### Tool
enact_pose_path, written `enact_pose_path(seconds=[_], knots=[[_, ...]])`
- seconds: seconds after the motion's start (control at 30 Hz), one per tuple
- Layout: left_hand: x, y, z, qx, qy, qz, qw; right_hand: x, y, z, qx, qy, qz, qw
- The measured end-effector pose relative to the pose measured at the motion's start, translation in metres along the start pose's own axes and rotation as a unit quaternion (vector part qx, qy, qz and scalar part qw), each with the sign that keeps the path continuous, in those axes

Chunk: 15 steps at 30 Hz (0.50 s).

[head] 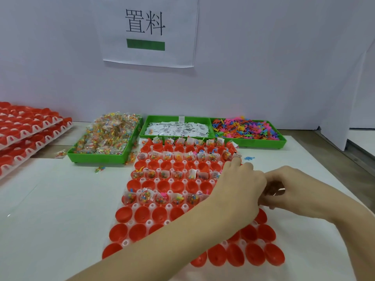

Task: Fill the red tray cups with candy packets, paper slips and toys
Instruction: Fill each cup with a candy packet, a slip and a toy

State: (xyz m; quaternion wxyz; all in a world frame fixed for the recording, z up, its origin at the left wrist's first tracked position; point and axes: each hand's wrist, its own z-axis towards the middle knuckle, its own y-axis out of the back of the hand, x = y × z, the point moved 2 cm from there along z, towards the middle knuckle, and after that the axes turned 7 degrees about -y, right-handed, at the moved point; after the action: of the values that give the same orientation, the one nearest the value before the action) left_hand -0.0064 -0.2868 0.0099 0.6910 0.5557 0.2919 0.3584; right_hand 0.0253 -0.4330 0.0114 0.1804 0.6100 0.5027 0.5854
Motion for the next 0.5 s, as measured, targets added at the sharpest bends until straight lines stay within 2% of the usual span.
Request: enact_pose_path(seconds=[0.17, 0.27, 0.37, 0.5], knots=[[-0.001, 0.001, 0.004, -0.004, -0.009, 0.032, 0.999, -0.002, -0.002, 0.005, -0.039, -0.025, 0.015, 0.999], [-0.002, -0.002, 0.005, 0.016, -0.01, 0.027, 0.999, -0.002, -0.004, 0.007, -0.024, -0.031, -0.014, 0.999], [0.0, -0.003, 0.007, 0.018, -0.006, 0.023, 1.0, -0.002, 0.0, 0.004, -0.005, -0.02, 0.006, 1.0], [0.01, -0.002, 0.006, -0.015, 0.003, -0.05, 0.999, -0.004, 0.008, -0.004, -0.007, 0.004, 0.066, 0.998]])
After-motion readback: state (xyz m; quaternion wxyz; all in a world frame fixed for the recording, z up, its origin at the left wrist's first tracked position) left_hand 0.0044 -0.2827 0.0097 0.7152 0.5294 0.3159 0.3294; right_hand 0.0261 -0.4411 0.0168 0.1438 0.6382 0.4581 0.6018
